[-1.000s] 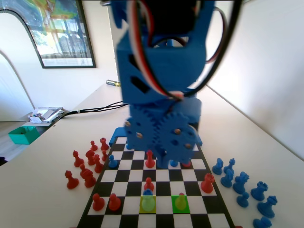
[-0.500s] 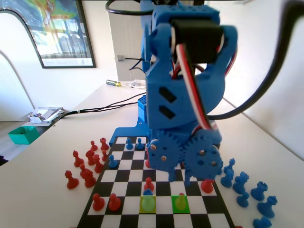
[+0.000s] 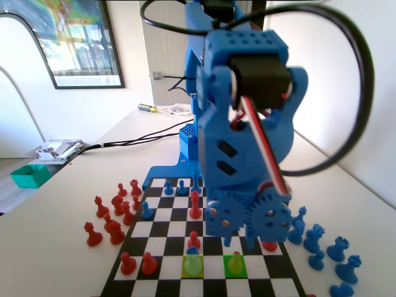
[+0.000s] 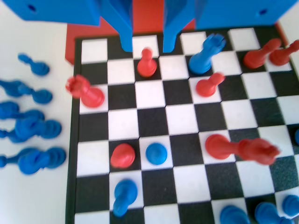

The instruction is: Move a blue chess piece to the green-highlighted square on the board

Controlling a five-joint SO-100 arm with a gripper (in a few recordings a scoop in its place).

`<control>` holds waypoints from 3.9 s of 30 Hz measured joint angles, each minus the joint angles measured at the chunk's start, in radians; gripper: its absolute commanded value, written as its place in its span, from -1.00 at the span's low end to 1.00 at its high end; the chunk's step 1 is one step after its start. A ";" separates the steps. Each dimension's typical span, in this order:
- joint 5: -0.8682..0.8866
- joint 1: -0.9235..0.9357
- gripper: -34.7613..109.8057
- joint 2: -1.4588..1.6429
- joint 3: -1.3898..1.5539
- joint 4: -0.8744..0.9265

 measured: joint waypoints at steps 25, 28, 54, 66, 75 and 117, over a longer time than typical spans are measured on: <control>-0.037 0.014 -0.35 -0.100 -0.071 0.002; -0.038 0.025 -0.35 -0.114 -0.084 0.008; -0.040 0.018 -0.51 -0.169 -0.130 -0.011; -0.054 0.015 -0.51 -0.169 -0.130 0.015; -0.044 0.023 -0.51 -0.167 -0.130 0.017; -0.028 -0.002 -0.51 -0.147 -0.121 -0.009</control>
